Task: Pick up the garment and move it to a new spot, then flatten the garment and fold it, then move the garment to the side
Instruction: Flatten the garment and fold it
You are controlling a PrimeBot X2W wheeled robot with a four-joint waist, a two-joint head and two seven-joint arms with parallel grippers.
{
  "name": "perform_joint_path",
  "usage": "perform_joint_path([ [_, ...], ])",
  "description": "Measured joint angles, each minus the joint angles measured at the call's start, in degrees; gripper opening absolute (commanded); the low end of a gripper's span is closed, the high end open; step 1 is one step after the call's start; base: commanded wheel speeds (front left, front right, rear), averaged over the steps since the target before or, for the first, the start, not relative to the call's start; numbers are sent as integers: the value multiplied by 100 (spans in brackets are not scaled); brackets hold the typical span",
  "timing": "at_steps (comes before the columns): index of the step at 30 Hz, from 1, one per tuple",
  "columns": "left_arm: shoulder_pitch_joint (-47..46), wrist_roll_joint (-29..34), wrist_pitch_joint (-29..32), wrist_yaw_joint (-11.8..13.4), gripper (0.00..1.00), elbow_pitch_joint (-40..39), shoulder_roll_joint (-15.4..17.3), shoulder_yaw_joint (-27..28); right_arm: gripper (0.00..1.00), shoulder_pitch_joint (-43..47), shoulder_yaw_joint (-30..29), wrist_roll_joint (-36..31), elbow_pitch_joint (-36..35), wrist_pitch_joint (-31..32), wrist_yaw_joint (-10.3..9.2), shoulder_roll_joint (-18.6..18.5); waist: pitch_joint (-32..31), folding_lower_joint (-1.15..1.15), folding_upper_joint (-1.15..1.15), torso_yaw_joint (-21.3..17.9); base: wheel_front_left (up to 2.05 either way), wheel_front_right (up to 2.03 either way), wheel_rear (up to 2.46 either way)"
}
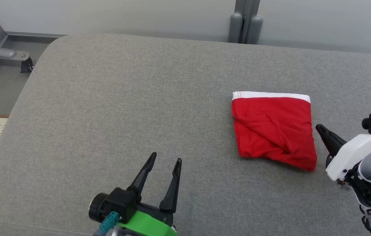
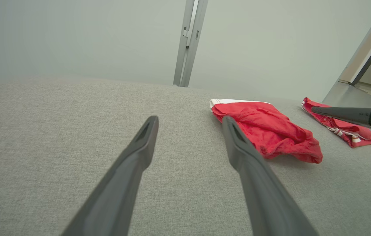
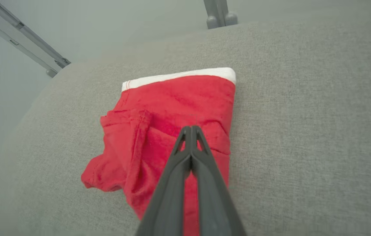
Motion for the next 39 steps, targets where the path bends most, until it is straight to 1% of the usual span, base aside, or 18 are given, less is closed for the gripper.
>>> perform_joint_path([
  [3,-38,1,-1,-43,100,13,-2,-36,0,-74,210,414,278,258,-1,-45,70,0,0,29,0,0,0],
  [5,-66,0,0,-48,100,25,-1,-44,0,-156,335,563,434,346,-1,-67,102,0,0,74,0,0,0],
  [8,-71,-5,0,-51,100,47,-1,-57,0,-279,592,717,657,396,-1,-75,144,0,0,148,0,0,0],
  [12,-94,-44,0,-66,100,79,-1,-88,0,-434,1051,903,778,389,-1,-16,170,0,0,239,0,0,0],
  [18,-97,-64,0,-65,100,114,-1,-121,0,-552,1914,1131,786,272,-1,92,96,0,0,259,0,0,0],
  [23,-82,-64,0,-41,100,163,-1,-134,0,-497,2710,1393,601,290,0,104,-53,0,0,243,0,0,0],
  [25,-50,-64,0,-34,100,191,-1,-126,0,-402,2916,1454,476,105,0,96,-128,0,0,228,0,0,0],
  [26,-13,-64,-1,-19,100,201,-2,-114,0,-354,2961,1449,422,-113,0,84,-174,0,0,218,0,0,0],
  [27,30,-68,0,4,100,202,-2,-81,26,-313,2983,1400,392,-374,0,59,-224,0,0,204,0,0,0],
  [28,47,-80,0,13,100,198,-2,-56,100,-289,2997,1328,390,-533,0,34,-255,0,0,195,0,0,0],
  [30,150,-114,0,75,100,194,-2,64,100,-149,3042,929,447,-1212,0,-75,-382,0,0,157,0,0,0],
  [34,449,-121,-1,276,100,133,-2,438,100,108,2959,408,645,-2303,0,-37,-594,0,0,20,0,0,0],
  [36,559,-120,-1,314,100,111,-2,586,100,174,2836,86,783,-2735,0,-45,-667,0,0,-81,0,0,0],
  [39,650,-97,-1,347,100,49,-3,817,100,285,2492,-347,983,-3030,0,27,-763,0,0,-243,0,0,0],
])
